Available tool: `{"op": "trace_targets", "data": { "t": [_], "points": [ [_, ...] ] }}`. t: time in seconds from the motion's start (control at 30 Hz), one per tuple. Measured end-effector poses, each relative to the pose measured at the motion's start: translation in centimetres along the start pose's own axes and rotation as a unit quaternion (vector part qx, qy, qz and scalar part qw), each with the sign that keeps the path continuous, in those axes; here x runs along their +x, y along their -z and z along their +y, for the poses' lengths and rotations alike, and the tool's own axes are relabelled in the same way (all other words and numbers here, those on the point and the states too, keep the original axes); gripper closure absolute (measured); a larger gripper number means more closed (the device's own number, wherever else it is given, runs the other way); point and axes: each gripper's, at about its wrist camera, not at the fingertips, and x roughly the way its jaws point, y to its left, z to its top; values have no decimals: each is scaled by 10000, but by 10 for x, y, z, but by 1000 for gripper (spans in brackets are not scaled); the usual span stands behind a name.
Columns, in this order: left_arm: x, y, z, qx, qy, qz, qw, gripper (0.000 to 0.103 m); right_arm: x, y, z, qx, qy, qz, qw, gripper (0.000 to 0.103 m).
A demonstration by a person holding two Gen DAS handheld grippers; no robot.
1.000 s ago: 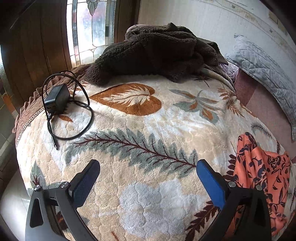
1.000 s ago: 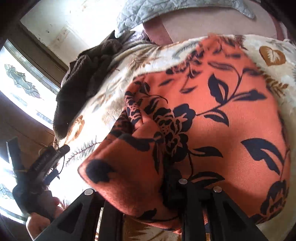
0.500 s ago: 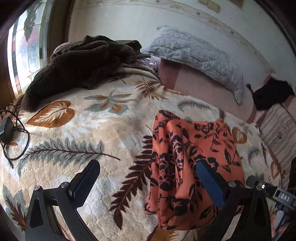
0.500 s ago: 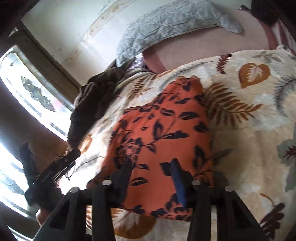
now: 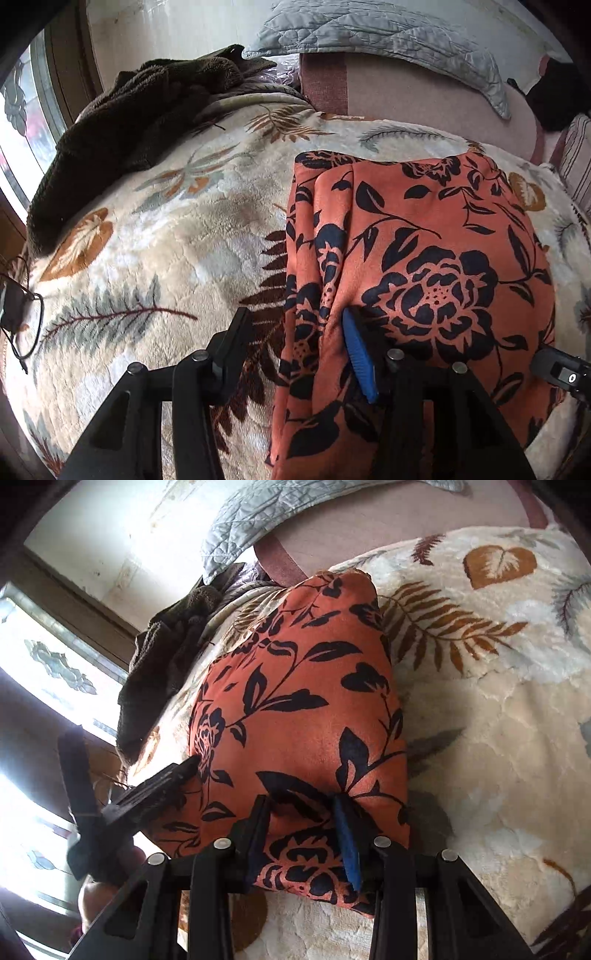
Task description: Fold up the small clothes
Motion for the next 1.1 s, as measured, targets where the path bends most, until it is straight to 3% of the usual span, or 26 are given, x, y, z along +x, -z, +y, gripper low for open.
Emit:
{"op": "trace_targets", "data": {
  "t": [0.1, 0.23, 0.33, 0.43, 0.5, 0.77, 1.1],
  "points": [
    [3, -5, -3, 19, -273, -58, 9996, 49, 3, -3, -4, 140, -70, 6, 9999, 73],
    [-8, -4, 11, -411, -37, -8, 9991, 49, -15, -8, 7, -103, -12, 305, 9995, 69],
    [-24, 3, 14, -349, -65, -147, 9993, 46, -40, -18, 11, -196, -269, -147, 9993, 70],
    [-28, 9, 17, -308, -46, -200, 9993, 42, -45, -36, 10, -179, -237, -455, 9985, 70],
    [-22, 9, 19, -322, -55, -127, 9994, 35, -37, -49, 8, -131, -117, -469, 9987, 70],
    [-7, 4, 16, -248, -116, -68, 9996, 30, 35, -84, 1, -141, 397, -124, 9990, 69],
    [1, 1, 13, -199, -353, -99, 9991, 20, 53, -99, 1, -422, 667, -218, 9966, 69]
  ]
}}
